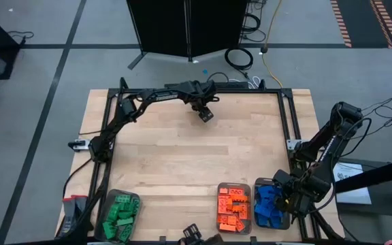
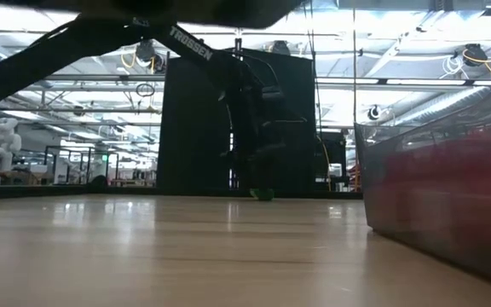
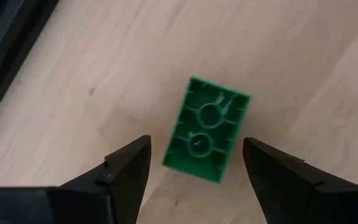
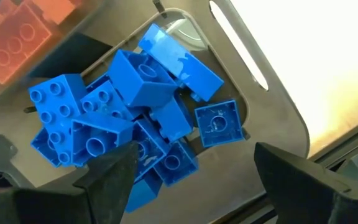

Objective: Sort blocks
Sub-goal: Put the green game piece into the left black bin

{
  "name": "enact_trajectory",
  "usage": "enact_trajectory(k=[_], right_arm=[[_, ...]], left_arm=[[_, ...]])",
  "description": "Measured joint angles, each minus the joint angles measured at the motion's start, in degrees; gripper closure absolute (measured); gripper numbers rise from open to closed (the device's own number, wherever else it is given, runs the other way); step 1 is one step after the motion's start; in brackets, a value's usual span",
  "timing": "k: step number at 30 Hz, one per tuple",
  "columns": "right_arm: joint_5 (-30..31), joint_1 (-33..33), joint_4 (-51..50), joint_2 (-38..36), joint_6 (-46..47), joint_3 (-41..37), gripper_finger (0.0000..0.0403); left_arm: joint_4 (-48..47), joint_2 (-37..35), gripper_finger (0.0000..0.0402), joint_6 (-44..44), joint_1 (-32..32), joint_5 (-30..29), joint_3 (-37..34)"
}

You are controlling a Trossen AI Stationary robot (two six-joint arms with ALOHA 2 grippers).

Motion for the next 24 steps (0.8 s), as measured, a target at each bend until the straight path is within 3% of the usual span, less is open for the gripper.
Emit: enact_trajectory(k=[12,19,24], right_arm=[[0.06,-0.02,-2.53,-0.01,-0.11,0.0,0.0085],[0.06,-0.02,-3.23,0.0,0.32,0.0,0.0085],[0.03,-0.04,-3.06,0.0,1.7,0.0,0.0085]], left_arm=[[-1.58,2.03,0.0187,7.55,-0.25,-0.06,0.35],[-1.93,1.94,0.0258,9.24,0.44,1.03,0.35],[-3.93,1.75,0.0272,9.13,0.59,0.29,0.89]])
